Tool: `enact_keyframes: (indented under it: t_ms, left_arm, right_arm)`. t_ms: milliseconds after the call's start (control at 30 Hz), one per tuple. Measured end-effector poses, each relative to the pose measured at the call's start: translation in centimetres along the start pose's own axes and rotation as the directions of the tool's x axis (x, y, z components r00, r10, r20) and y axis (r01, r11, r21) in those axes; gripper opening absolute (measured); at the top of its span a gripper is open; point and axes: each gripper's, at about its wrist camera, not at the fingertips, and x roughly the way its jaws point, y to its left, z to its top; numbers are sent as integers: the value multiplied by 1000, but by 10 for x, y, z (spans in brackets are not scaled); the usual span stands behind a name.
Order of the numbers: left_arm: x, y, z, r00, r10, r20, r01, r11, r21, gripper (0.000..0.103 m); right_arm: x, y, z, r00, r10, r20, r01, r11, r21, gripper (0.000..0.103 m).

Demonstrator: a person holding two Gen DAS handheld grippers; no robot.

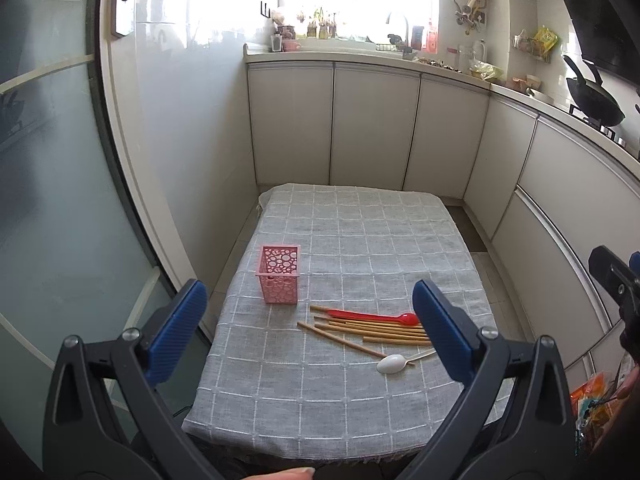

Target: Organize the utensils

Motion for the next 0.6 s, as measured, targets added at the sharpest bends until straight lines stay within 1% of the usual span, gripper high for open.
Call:
enact_keyframes:
  t_ms: [167,300,467,600]
  left_arm:
    - [-2,-5,12,1000,-9,-2,9,999,36,102]
    - [0,-9,17,1000,-23,-3,23,998,55,102]
    - [2,-11,19,1000,-30,0,29,996,80,102]
    - [7,-6,22,1000,-17,-6,17,998,63,102]
  right_arm:
    - [-1,-2,10,1000,-11,3,11,1000,23,103]
    - [2,0,15,1000,-21,3,21,1000,9,103]
    - [10,7,20,1000,-11,-4,11,1000,-22,103]
    - [17,10,22,1000,-11,-9,11,999,-44,103]
